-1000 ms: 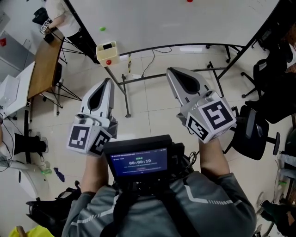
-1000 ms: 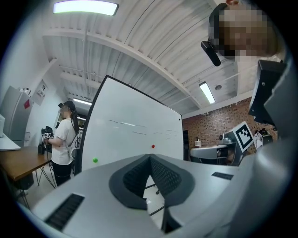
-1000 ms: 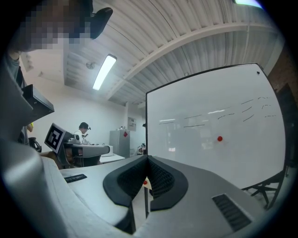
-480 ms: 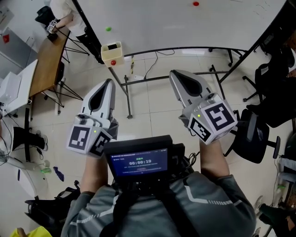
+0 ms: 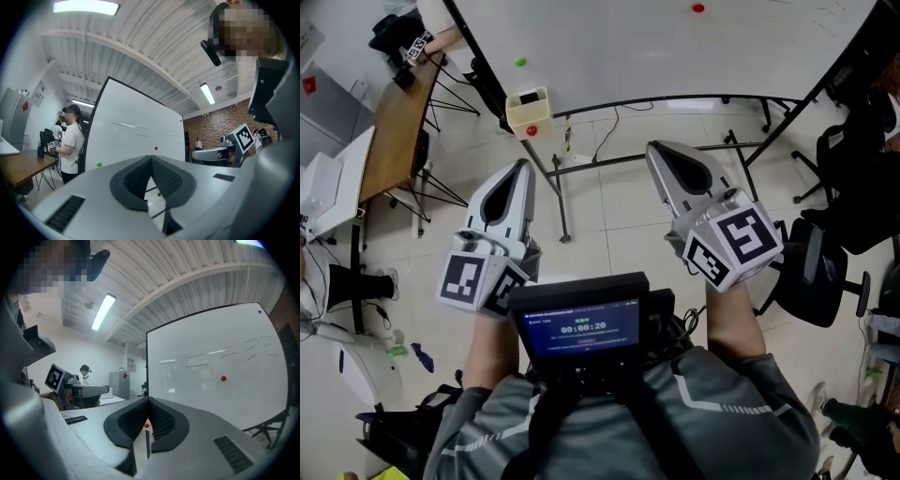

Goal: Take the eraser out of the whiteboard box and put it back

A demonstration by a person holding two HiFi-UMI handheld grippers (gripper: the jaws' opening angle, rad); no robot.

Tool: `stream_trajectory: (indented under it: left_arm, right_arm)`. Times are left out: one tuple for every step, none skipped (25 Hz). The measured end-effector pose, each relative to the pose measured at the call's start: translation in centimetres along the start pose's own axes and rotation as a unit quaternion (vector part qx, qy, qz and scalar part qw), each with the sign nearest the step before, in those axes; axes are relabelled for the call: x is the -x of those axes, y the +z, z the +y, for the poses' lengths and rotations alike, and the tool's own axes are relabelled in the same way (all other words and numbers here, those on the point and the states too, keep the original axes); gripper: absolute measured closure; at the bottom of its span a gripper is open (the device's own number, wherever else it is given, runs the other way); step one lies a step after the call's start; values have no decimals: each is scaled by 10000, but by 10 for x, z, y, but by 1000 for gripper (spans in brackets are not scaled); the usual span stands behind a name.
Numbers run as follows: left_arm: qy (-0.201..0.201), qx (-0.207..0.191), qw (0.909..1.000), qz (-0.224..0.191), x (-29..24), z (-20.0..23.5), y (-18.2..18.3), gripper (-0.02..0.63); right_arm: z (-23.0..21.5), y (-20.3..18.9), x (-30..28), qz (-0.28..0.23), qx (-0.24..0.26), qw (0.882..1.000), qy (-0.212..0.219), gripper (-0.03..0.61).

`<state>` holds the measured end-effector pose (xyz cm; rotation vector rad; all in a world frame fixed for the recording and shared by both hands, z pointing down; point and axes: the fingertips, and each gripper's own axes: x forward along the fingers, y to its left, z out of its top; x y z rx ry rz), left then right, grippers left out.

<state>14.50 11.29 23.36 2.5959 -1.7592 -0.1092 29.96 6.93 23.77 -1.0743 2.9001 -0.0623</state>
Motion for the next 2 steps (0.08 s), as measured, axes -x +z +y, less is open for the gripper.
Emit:
stream_trajectory:
  left_arm:
    - [-3, 3, 10000, -1, 0, 0, 1, 581]
    - [-6, 5, 10000, -3, 0, -1, 1, 581]
  right_arm:
    - [0, 0, 0, 1, 1, 10000, -2, 555]
    - [1, 1, 1, 2, 1, 10000, -4, 555]
